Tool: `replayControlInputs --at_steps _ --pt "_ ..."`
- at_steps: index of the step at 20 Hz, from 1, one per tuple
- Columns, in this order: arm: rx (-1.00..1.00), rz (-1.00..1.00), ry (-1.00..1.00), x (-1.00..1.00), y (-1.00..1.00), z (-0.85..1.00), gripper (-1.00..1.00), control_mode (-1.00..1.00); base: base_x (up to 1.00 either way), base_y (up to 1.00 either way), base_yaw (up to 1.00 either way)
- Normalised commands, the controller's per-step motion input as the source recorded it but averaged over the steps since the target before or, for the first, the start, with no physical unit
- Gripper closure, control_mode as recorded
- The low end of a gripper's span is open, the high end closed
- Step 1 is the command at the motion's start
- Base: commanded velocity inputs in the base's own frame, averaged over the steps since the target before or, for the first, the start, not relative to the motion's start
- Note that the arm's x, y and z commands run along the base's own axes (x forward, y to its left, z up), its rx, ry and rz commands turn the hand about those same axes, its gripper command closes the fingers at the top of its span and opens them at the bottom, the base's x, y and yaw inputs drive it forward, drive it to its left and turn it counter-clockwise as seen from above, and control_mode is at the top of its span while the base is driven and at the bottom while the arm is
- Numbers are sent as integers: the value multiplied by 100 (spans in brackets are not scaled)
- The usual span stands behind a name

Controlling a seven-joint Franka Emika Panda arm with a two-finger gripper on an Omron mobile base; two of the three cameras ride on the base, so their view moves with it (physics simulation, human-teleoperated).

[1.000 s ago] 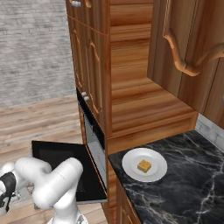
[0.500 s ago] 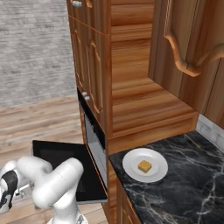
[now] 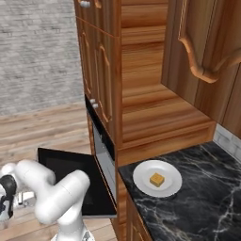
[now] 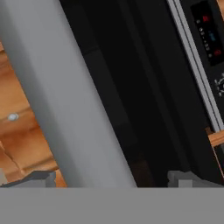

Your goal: Take the baked cake out of the oven and place it on the plate for cooling. Then close the oven door.

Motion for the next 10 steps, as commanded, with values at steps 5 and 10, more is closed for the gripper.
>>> replayControlInputs --at_steps 5,10 --pt "-47 -26 -25 64 -38 85 -100 -100 0 0 0" --pt "-49 -23 -24 73 -40 88 -100 -100 0 0 0"
